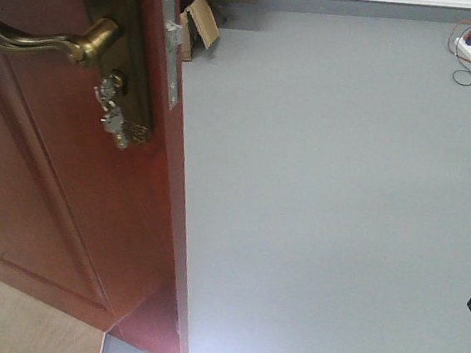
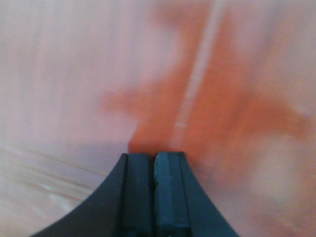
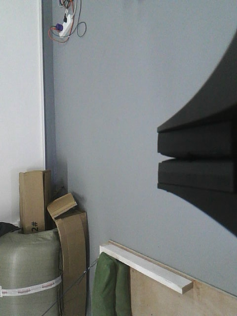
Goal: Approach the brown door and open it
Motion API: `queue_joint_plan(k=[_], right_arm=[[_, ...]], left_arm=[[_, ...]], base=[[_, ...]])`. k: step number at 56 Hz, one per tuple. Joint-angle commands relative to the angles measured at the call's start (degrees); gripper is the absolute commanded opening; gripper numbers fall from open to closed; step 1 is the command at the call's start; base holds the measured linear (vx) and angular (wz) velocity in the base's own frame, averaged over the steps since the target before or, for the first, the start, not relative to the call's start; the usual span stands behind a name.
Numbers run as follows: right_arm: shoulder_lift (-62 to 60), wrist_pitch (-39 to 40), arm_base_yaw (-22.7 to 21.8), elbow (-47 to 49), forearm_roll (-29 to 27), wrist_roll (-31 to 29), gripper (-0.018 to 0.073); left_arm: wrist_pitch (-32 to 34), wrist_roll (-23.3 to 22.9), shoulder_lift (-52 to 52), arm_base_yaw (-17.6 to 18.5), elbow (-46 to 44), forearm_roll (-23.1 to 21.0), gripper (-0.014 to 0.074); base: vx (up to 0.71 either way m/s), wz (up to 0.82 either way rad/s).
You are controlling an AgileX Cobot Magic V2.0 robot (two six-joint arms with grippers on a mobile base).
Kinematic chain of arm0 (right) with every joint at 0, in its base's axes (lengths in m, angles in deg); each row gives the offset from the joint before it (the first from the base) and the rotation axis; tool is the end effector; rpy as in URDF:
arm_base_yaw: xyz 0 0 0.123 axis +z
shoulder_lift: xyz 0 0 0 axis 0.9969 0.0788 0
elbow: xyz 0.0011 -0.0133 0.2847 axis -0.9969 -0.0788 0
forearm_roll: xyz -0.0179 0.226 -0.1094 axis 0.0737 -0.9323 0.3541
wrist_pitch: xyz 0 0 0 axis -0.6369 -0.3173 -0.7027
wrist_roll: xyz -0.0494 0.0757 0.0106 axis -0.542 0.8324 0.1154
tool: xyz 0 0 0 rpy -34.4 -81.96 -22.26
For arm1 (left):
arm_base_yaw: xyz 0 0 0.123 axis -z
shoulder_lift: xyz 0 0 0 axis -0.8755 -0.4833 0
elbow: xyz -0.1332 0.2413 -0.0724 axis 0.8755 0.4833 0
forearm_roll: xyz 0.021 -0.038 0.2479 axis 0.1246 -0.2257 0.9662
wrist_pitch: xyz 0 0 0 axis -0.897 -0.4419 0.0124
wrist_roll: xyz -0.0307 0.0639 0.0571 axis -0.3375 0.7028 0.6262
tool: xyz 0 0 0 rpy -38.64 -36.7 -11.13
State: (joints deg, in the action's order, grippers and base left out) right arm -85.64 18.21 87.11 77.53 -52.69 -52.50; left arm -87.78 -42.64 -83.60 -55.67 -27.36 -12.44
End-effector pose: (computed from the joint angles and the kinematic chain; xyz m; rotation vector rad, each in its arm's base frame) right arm 0.0527 0.0038 0.1703 -0.0305 1.8678 0.0524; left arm 0.2163 -0.0294 0.4870 -0.0990 1.6186 -0.3909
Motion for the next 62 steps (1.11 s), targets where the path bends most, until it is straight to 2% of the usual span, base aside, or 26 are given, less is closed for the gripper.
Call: queue_joint_plan(k=[1,62], right_arm=[[-0.3,4.3,-0.1,-0.2,0.2,-0.4,0.0],[-0.3,4.3,-0.1,-0.2,0.2,-0.4,0.0]], left_arm=[[4.8,-0.1,0.8,0.3,-1.6,-0.9,-0.0006],[4.8,-0.1,0.8,0.3,-1.6,-0.9,-0.0006]], base=[[0.2,0.0],[0.19,0.03]])
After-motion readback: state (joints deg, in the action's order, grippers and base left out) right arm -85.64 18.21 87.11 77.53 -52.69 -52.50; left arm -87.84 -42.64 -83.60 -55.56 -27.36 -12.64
